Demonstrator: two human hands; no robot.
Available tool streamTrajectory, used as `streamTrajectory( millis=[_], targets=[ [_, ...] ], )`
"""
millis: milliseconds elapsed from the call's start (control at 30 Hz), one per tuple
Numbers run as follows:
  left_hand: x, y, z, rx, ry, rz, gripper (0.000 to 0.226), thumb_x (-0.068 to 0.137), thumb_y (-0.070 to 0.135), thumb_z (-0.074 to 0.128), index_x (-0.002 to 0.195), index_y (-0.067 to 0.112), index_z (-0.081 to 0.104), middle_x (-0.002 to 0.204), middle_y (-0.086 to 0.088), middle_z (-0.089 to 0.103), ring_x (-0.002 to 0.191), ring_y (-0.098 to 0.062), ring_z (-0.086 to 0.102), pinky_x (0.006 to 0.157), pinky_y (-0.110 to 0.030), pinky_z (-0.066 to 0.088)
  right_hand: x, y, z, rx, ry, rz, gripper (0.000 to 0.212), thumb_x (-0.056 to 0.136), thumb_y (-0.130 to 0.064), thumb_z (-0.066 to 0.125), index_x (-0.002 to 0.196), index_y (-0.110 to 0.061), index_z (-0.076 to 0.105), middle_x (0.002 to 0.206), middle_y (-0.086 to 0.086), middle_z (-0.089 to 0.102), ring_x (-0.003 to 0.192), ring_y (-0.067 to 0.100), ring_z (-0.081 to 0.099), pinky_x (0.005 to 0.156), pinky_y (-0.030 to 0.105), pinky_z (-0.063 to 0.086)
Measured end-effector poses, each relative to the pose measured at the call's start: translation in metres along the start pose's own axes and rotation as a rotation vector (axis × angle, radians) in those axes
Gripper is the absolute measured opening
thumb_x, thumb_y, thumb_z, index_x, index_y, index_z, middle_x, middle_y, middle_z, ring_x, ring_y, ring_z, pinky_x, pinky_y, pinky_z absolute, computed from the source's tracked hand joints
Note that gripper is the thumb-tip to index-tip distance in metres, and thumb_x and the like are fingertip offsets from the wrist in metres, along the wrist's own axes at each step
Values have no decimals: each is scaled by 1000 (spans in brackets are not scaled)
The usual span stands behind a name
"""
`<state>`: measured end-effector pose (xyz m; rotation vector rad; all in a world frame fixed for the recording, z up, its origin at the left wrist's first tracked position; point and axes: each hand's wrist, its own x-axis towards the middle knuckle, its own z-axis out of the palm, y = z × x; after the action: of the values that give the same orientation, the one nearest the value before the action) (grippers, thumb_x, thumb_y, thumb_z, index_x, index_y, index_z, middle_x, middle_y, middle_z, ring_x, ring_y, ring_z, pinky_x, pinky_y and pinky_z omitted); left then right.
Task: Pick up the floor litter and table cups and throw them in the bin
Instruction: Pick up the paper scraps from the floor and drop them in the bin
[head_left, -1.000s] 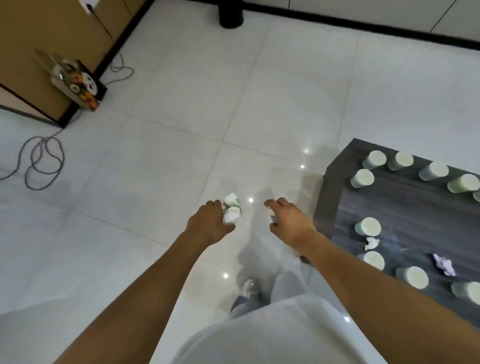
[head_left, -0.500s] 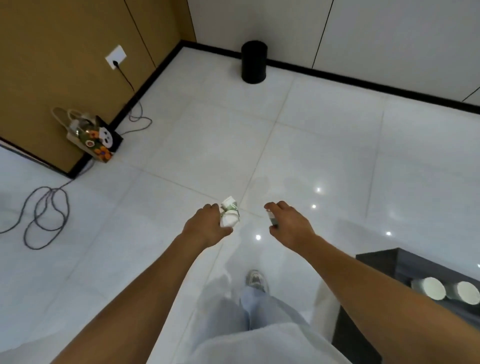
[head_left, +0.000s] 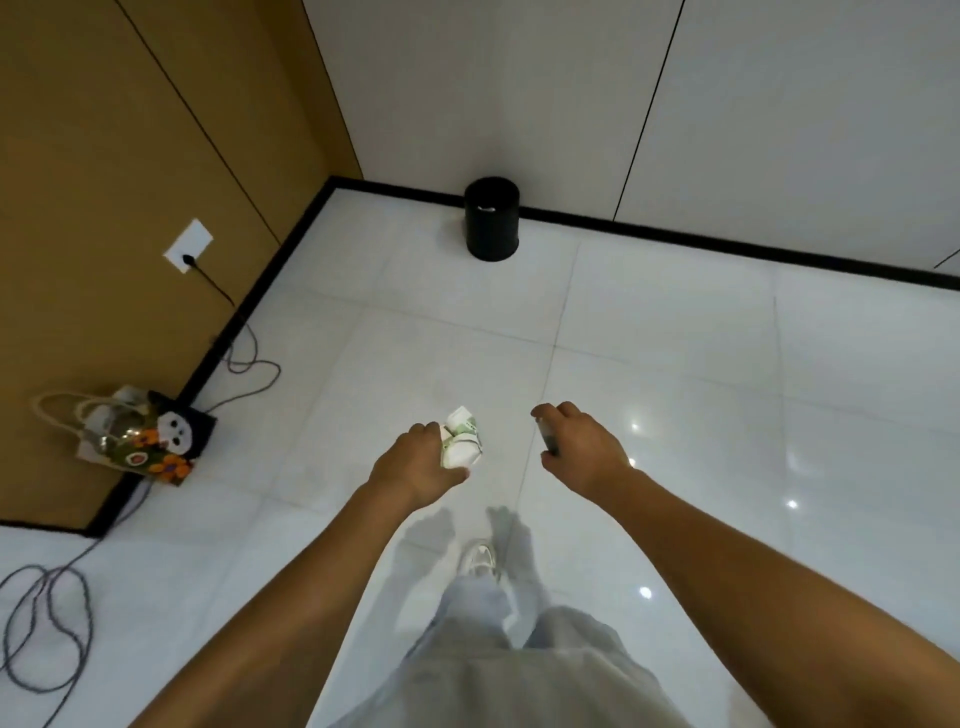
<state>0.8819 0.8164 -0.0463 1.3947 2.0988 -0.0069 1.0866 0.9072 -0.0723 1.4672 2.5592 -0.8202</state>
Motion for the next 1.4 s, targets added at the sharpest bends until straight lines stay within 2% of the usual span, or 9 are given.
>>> streamTrajectory(
  millis=[167, 267, 433, 733, 1000, 1167, 1400],
  targets=[
    [103, 3, -75, 44, -19, 23, 52, 81, 47, 65, 117, 12, 50, 114, -7, 54, 103, -24, 54, 80, -33, 45, 93, -4, -35, 45, -8, 56, 52, 86, -13, 54, 134, -26, 41, 117, -1, 50, 99, 23, 54, 73, 36, 54],
    [169, 12, -107, 41, -27, 47, 52, 80, 48, 66, 116, 15, 50, 112, -4, 54, 101, -21, 54, 79, -31, 44, 155, 7, -55, 50, -25, 100, 51, 86, -14, 54, 133, -27, 41, 114, -1, 50, 96, 21, 54, 70, 31, 51],
    [292, 33, -156, 28, 20, 72, 53, 79, 48, 66, 114, 12, 49, 112, -6, 54, 102, -24, 55, 74, -30, 42, 286, 27, -103, 62, -11, 80, 51, 86, -14, 55, 134, -26, 41, 114, 0, 51, 97, 22, 55, 76, 35, 54],
    [471, 62, -254, -14, -33, 38, 54, 80, 49, 67, 116, 14, 50, 111, -5, 57, 97, -20, 57, 78, -30, 48, 497, 42, -202, 40, -23, 58, 52, 85, -13, 56, 133, -26, 43, 120, 1, 52, 101, 26, 56, 76, 34, 53],
    [637, 47, -326, 6, -79, 9, 55, 80, 48, 68, 117, 12, 49, 114, -7, 56, 102, -22, 56, 79, -29, 44, 671, 41, -236, 36, -88, 85, 53, 85, -14, 55, 135, -26, 42, 124, 3, 51, 106, 26, 56, 82, 38, 54],
    [734, 36, -380, -5, -90, 24, 57, 80, 46, 69, 119, 10, 48, 117, -9, 54, 105, -24, 55, 87, -36, 49, 764, 38, -256, 63, -101, 136, 55, 86, -16, 56, 138, -25, 39, 128, 5, 49, 109, 27, 54, 85, 36, 52],
    [840, 29, -437, -14, -152, 14, 57, 80, 46, 69, 119, 11, 48, 116, -9, 55, 103, -24, 56, 86, -39, 50, 880, 33, -289, 110, -132, 185, 61, 86, -17, 61, 142, -25, 36, 136, 6, 47, 113, 27, 55, 84, 32, 49]
  ],
)
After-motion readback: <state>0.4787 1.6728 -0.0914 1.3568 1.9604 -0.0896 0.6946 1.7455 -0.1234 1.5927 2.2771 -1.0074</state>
